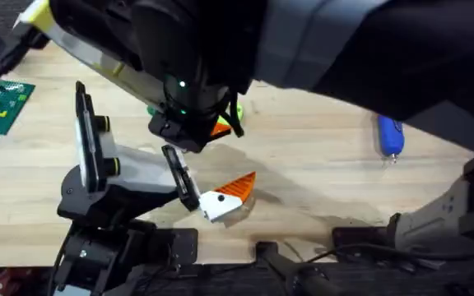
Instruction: Pick up the gripper from the table and insert it into the empty holder that is missing its gripper. Then pick up a screw, insert it into the mounting hole, and use the screwdriver to tighten it. Finally, clean up the table by picking up the vegetable and placing it into the bucket.
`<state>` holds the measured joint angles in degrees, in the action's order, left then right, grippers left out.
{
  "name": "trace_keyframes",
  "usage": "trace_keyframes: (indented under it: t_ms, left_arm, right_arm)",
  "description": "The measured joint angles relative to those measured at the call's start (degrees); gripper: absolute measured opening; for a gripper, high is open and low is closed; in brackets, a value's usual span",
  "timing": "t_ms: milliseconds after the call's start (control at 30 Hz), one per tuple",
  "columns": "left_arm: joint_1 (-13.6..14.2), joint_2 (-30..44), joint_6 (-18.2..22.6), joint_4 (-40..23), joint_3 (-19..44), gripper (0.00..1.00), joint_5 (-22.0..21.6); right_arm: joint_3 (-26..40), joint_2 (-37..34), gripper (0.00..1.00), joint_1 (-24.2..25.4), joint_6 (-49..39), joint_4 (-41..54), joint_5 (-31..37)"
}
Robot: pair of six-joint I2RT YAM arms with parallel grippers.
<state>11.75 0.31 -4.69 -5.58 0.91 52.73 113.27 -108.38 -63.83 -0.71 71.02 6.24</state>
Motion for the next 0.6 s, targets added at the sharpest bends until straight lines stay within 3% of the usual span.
trace_keyframes:
  t_ms: [100, 367, 600]
  left_arm:
    - [0.0, 0.0, 0.0, 0.0, 0.0, 0.983, 0.0]
    - [0.0, 0.0, -0.3, 0.0, 0.0, 0.983, -0.1]
    - [0.0, 0.0, -0.6, 0.0, 0.0, 0.983, -0.2]
  right_arm:
    - [0.0, 0.0, 0.322, 0.2, 0.0, -0.2, 0.2]
    - [0.0, 0.0, 0.68, 1.0, 0.3, -0.1, 1.6]
    - [0.0, 0.0, 0.81, 1.3, 0.5, -0.1, 2.5]
